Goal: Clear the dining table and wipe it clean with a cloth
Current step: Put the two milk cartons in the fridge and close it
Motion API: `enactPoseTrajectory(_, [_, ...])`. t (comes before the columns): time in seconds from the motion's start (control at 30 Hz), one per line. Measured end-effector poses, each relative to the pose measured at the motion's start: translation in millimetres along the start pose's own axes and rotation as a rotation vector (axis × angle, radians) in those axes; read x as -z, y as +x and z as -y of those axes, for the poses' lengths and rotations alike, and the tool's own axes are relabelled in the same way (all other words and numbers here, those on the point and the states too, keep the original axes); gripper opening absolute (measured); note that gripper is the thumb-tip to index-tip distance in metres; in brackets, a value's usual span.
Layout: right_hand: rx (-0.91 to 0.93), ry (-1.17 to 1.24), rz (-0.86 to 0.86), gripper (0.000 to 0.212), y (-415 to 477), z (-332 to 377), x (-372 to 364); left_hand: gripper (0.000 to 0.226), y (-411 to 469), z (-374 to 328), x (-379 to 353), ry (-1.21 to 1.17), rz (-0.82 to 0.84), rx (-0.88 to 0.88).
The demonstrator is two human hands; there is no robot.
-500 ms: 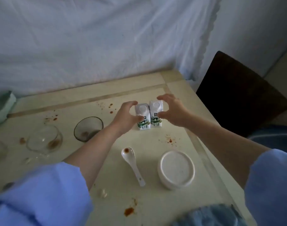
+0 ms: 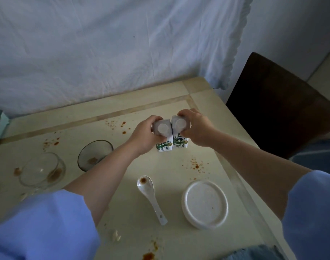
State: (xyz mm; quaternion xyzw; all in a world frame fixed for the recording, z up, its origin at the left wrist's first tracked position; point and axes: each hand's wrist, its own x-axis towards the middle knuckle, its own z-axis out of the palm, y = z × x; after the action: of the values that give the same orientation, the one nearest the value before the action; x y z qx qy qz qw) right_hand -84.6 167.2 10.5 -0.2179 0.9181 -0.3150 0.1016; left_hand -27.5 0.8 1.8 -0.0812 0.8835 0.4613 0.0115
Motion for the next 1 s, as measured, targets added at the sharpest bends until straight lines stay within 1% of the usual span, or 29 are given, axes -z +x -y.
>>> enactPoseTrajectory(0.1, [0.02,0.009,-0.058,0.053,-24.1,14.3,29.8,0.055,-16.2,-34.3,10.5,0.0,0.016,-0.054])
enactPoseTrajectory(0.27, [0.054,-0.018,-0.161,0.053,-91.1,35.6,97.9,0.057,-58.9,-115.5,16.0,0.01,0.066,-0.167])
enactPoseTrajectory(0.43, [0.021,-0.08,-0.301,0.056,-199.9,31.9,181.4,0.054,-118.9,-215.4,-15.6,0.04,0.159,-0.332])
enactPoseTrajectory(0.57, [-0.065,-0.172,-0.423,0.054,-309.5,8.7,250.0,0.047,-171.3,-299.1,-70.2,0.041,0.279,-0.493])
enactPoseTrajectory(0.67, [-0.165,-0.214,-0.521,0.052,-398.1,-14.7,294.8,0.048,-210.1,-361.2,-124.0,0.0,0.422,-0.599])
enactPoseTrajectory(0.8, [-0.336,-0.28,-0.677,0.051,-518.9,-46.0,342.6,0.047,-263.4,-441.4,-207.7,-0.023,0.611,-0.764])
enactPoseTrajectory(0.87, [-0.424,-0.269,-0.748,0.052,-575.1,-60.9,362.0,0.045,-289.2,-478.9,-251.4,-0.018,0.693,-0.847])
enactPoseTrajectory(1.0, [-0.586,-0.304,-0.87,0.053,-670.7,-89.6,389.4,0.057,-332.9,-543.6,-334.1,0.004,0.856,-0.98])
